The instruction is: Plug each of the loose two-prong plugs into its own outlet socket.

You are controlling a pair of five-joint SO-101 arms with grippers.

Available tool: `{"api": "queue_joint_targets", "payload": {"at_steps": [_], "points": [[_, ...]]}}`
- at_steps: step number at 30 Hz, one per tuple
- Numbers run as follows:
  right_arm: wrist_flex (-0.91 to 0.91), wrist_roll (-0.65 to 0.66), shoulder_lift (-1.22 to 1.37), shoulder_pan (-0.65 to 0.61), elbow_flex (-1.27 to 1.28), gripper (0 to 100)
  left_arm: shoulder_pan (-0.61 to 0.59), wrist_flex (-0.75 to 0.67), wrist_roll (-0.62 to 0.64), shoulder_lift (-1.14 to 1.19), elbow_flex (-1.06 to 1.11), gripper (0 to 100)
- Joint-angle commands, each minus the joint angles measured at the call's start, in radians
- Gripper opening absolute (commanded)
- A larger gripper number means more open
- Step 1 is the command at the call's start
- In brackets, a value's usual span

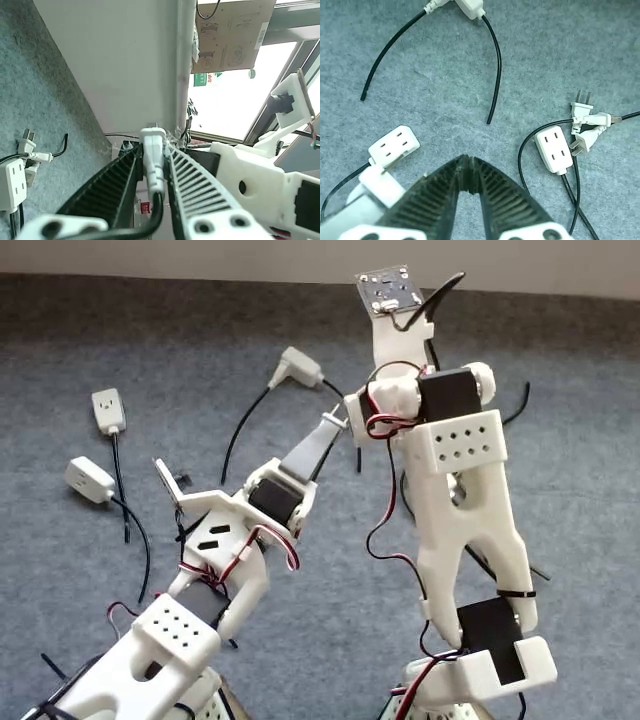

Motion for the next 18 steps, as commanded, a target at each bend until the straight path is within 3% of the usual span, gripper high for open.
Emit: {"api": "queue_joint_targets", "payload": {"at_steps": [1,7,13,18], "points": [[-0.039,0.0,-0.01,-0.028,-0.056,0.7,0.068,0.009,-0.006,-0.012,-0.004,1],[0.002,0.002,-0.013,0.044,-0.056,0.7,0.024,0.011,-0.006,-0.007,-0.004,1],[0.028,0.006,-0.022,0.219,-0.077,0.7,-0.021,0.015,-0.18,-0.007,-0.004,1],[0.134,0.009,-0.021,0.351,-0.268,0.7,-0.058,0.16,-0.178,-0.008,-0.073,1]]}}
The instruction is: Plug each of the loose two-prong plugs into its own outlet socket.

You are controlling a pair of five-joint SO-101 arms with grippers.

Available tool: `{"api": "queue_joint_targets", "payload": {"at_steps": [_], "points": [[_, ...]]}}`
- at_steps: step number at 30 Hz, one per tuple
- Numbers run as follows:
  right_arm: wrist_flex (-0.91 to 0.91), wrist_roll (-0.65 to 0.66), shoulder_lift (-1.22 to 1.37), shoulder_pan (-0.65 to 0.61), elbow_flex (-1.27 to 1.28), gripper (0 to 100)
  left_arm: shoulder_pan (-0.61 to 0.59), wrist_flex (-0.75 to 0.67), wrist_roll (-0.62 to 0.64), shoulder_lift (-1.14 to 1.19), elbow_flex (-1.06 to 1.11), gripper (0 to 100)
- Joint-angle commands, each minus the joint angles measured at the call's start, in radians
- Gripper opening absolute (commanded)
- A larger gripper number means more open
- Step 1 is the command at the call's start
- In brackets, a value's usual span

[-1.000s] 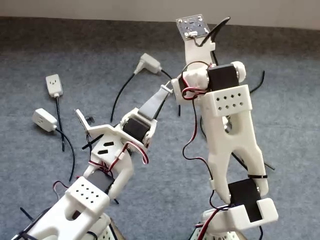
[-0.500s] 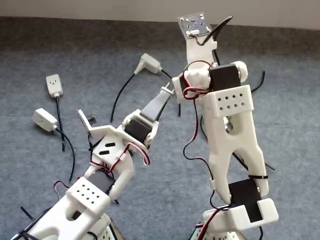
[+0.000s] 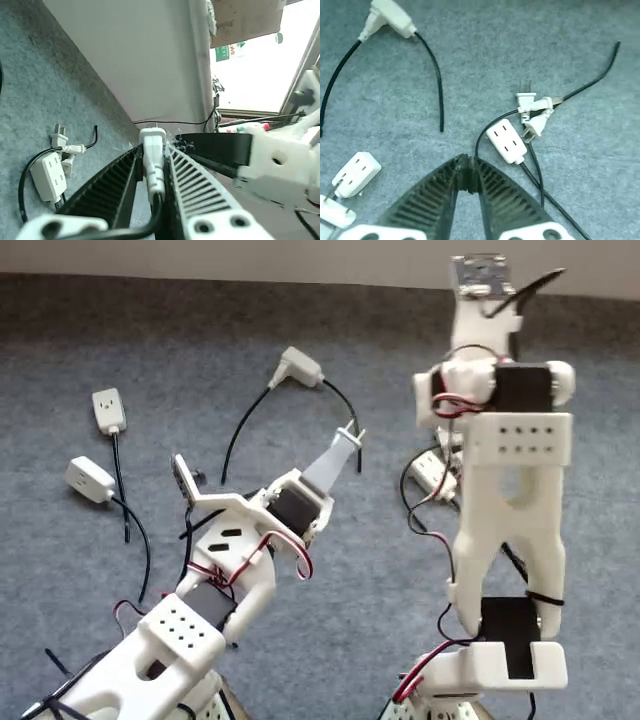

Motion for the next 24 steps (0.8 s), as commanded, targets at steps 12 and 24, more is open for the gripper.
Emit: {"api": "queue_joint_targets", "payload": {"at_steps": [12,24], "points": [[0.131,0.035,-0.22,0.509,0.082,0.7,-0.168,0.566,-0.384,0.042,-0.383,1],[-0.013,0.068,-0.723,0.524,0.834,0.7,-0.193,1.435,-0.674,0.423,-0.835,1]]}}
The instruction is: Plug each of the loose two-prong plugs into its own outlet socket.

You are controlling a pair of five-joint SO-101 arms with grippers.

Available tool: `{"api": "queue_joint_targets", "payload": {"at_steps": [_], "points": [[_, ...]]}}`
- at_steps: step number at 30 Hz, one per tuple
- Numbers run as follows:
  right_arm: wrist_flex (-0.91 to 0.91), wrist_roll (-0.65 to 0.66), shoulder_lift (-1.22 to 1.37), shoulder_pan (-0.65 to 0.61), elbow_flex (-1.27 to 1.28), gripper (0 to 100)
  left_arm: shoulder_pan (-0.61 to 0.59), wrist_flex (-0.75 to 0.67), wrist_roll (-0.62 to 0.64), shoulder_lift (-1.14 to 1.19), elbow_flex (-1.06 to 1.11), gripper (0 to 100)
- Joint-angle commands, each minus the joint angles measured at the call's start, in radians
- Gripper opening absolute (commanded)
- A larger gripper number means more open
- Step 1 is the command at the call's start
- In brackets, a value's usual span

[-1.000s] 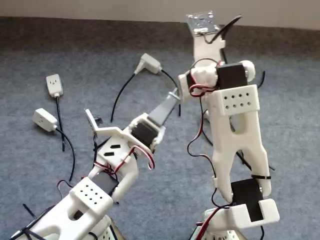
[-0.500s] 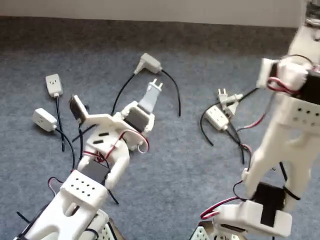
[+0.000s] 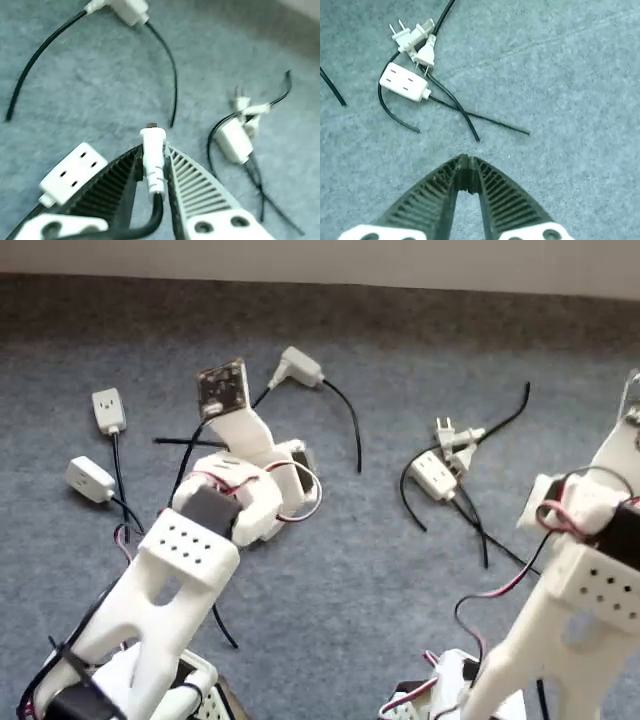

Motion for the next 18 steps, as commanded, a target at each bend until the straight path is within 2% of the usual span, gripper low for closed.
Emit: {"api": "queue_joint_targets", "payload": {"at_steps": [1,5,8,13,18], "points": [[-0.15,0.052,-0.151,0.012,0.357,0.7,-0.047,0.307,-0.063,0.051,-0.147,1],[-0.328,0.043,-0.213,0.012,0.651,0.7,-0.107,0.549,-0.066,0.082,-0.242,1],[-0.421,0.018,-0.236,0.008,0.791,0.7,-0.139,0.646,-0.064,0.079,-0.278,1],[-0.512,0.017,-0.245,0.008,0.897,0.7,-0.216,0.663,-0.06,0.081,-0.323,1],[-0.622,0.017,-0.245,0.002,0.993,0.7,-0.177,0.62,-0.06,0.104,-0.355,1]]}}
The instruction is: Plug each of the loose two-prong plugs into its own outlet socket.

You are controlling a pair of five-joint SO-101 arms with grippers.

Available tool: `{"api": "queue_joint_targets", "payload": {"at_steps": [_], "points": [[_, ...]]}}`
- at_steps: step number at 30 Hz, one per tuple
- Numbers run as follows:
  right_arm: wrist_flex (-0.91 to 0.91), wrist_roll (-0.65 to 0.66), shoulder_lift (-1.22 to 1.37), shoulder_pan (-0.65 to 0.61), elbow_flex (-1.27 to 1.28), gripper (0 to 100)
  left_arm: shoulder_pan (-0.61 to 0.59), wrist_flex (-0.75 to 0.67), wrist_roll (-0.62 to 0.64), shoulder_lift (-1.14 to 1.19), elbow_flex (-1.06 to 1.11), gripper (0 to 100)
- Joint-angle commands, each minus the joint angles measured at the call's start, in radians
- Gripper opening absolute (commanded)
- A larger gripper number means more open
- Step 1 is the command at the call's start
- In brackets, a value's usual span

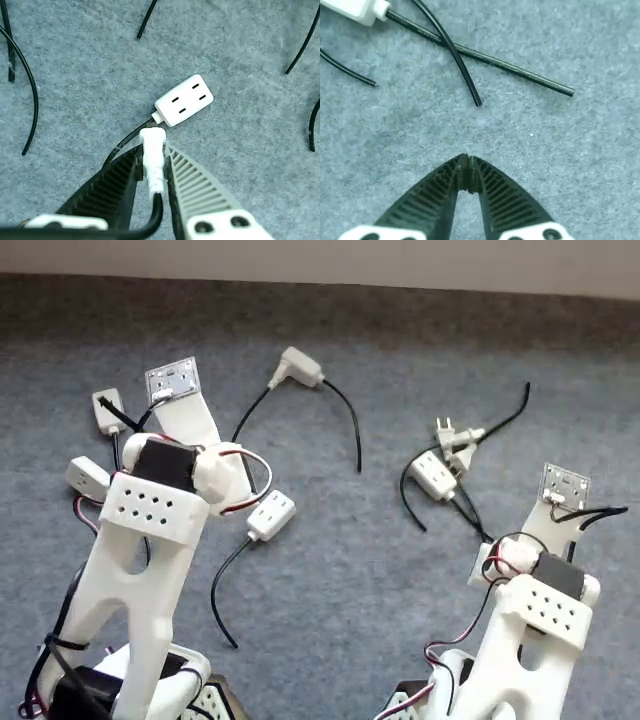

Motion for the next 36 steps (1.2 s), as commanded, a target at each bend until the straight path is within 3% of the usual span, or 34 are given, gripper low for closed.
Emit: {"api": "queue_joint_targets", "payload": {"at_steps": [1,7,15,26,36], "points": [[-0.116,-0.012,-0.022,-0.001,0.082,0.7,0.044,-0.075,0.003,0.021,-0.041,1],[-0.265,-0.054,-0.027,0.002,0.234,0.7,0.067,-0.256,0.213,0.196,-0.05,1],[-0.394,-0.089,-0.027,0.002,0.326,0.7,0.077,-0.269,0.465,0.463,-0.17,1],[-0.414,-0.089,-0.027,0.001,0.331,0.7,0.162,-0.227,0.551,0.496,-0.262,1],[-0.421,-0.089,-0.021,0.001,0.332,0.7,0.108,-0.275,0.552,0.496,-0.17,1]]}}
